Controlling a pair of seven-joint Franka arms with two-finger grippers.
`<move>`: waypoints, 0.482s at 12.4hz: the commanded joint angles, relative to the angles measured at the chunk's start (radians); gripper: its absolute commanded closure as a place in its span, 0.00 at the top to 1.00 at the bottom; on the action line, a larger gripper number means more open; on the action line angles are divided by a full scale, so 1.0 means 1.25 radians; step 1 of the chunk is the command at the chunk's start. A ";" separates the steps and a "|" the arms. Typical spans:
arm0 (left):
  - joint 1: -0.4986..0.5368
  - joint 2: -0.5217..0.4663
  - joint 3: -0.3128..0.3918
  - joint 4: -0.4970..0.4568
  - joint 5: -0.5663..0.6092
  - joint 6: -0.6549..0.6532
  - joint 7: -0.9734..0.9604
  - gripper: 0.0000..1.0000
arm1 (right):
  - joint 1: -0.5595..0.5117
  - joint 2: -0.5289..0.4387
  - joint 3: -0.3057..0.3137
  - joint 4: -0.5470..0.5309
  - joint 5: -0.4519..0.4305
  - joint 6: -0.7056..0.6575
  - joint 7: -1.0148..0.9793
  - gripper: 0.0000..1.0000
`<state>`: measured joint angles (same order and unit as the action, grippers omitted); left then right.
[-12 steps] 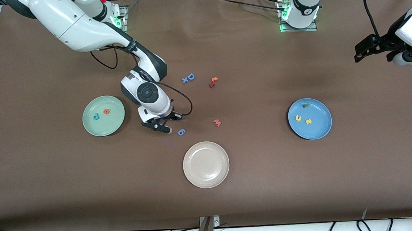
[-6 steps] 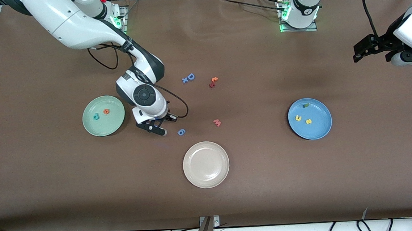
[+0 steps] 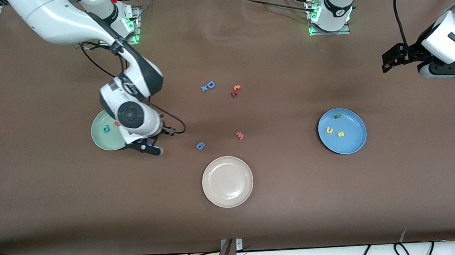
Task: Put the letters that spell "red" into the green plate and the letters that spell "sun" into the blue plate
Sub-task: 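Carry the cyan r to the green plate and open the right gripper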
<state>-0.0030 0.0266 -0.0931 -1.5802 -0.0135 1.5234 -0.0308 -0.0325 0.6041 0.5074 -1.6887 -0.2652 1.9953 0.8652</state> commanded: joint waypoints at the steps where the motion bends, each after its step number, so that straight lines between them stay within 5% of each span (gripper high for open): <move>1: -0.028 0.012 0.003 0.006 -0.009 0.007 0.003 1.00 | -0.058 -0.033 0.003 -0.017 0.029 -0.060 -0.119 0.08; 6: -0.021 0.027 0.006 0.041 -0.013 0.007 0.006 1.00 | -0.174 -0.066 0.003 -0.136 0.028 -0.070 -0.270 0.06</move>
<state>-0.0319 0.0455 -0.0911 -1.5594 -0.0135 1.5352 -0.0317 -0.2124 0.5804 0.5029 -1.7557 -0.2484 1.8926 0.5769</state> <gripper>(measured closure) 0.000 0.819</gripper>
